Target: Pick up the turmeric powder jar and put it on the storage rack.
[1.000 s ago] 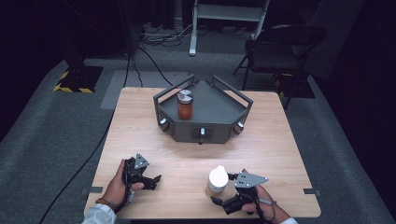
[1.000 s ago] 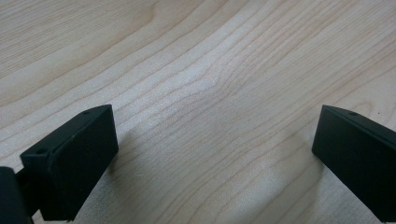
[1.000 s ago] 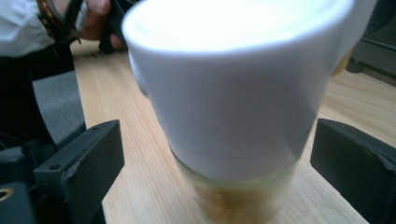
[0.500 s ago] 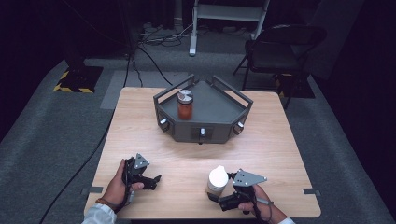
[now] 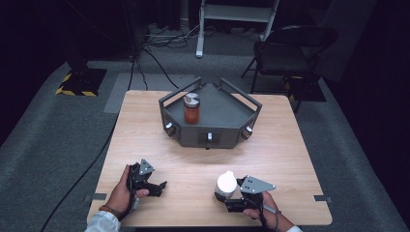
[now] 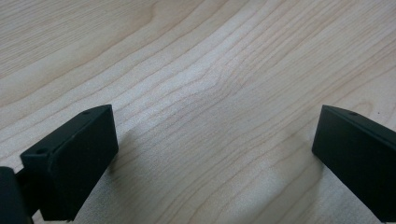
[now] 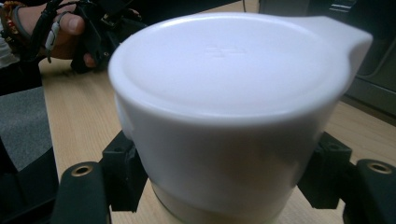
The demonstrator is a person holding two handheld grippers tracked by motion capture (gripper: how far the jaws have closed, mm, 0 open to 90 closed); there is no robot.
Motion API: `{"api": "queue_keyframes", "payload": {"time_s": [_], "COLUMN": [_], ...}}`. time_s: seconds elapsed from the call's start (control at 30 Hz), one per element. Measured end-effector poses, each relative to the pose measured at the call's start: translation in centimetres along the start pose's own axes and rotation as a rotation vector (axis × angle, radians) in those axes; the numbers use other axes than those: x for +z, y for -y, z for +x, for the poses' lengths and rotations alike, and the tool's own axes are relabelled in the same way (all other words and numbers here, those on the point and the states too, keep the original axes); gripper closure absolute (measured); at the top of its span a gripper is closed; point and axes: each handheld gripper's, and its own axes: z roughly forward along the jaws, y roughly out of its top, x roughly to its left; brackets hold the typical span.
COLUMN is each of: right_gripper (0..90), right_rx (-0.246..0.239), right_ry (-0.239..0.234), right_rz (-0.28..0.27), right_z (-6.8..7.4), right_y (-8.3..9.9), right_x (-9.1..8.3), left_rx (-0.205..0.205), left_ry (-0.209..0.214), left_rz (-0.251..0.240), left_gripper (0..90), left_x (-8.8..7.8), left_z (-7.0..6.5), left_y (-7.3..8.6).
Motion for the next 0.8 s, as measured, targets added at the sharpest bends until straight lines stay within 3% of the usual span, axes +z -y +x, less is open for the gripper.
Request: {"api": "queue_keyframes", "payload": {"time_s": [0.67, 0.8], "right_gripper": [30.1, 30.2], "right_rx": [-0.012, 0.01], "right_ry": [0.07, 0.083], "right_rz": [-0.008, -0.011], "right_z": [0.3, 0.0], "right_y": [-1.0, -1.5], "right_x": [-1.0, -1.4], "left_rx": [0.0, 0.0], "left_ry": [0.0, 0.0], "left_rz": [0.0, 0.0], "left_gripper": [0.1, 0.1], "left_x": [0.0, 0.0], "left_z": [0.0, 0.0], "left_y": [0.0, 0.0]}}
